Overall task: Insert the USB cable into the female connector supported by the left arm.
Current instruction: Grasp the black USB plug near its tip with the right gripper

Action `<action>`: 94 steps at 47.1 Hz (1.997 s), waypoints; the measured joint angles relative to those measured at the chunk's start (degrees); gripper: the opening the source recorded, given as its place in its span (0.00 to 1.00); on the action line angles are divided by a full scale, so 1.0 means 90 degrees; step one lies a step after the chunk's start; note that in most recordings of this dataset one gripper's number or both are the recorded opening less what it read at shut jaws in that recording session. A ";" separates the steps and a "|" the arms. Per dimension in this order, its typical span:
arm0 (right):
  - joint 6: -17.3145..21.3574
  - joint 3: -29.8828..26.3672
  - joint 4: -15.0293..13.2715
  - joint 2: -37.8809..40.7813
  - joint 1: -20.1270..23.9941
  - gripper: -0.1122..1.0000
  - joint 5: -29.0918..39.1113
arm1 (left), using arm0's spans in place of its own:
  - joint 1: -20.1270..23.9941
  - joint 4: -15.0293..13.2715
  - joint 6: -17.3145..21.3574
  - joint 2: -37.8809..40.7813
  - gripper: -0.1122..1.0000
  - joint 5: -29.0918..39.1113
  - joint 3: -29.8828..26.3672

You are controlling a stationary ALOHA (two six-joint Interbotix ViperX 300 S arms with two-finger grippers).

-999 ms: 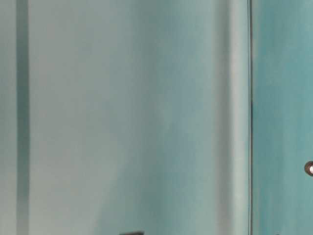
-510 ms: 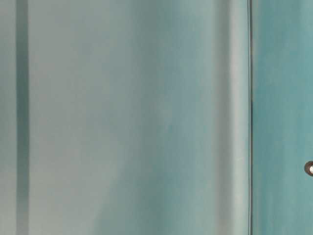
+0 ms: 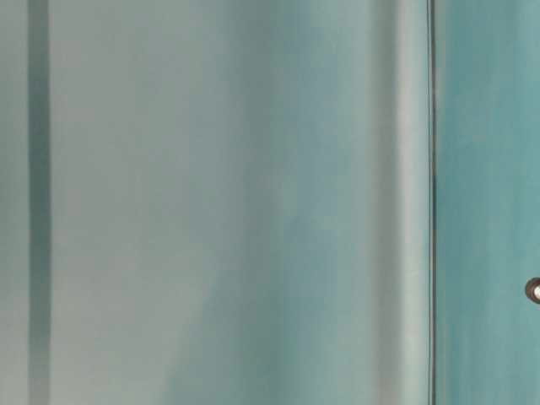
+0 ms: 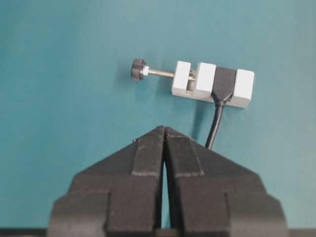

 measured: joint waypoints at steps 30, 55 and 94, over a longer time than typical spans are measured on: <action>0.0049 -0.0225 0.0010 0.0225 0.0234 0.65 0.0342 | -0.0010 0.0000 0.0010 0.0000 0.17 -0.0254 0.0000; 0.0137 -0.0293 0.0010 0.0527 0.0215 0.65 0.0371 | -0.0010 0.0000 0.0010 0.0010 0.17 -0.0264 0.0068; 0.0127 -0.0254 0.0010 0.0322 0.0137 0.36 0.0928 | -0.0010 0.0000 0.0010 0.0010 0.16 -0.0264 0.0068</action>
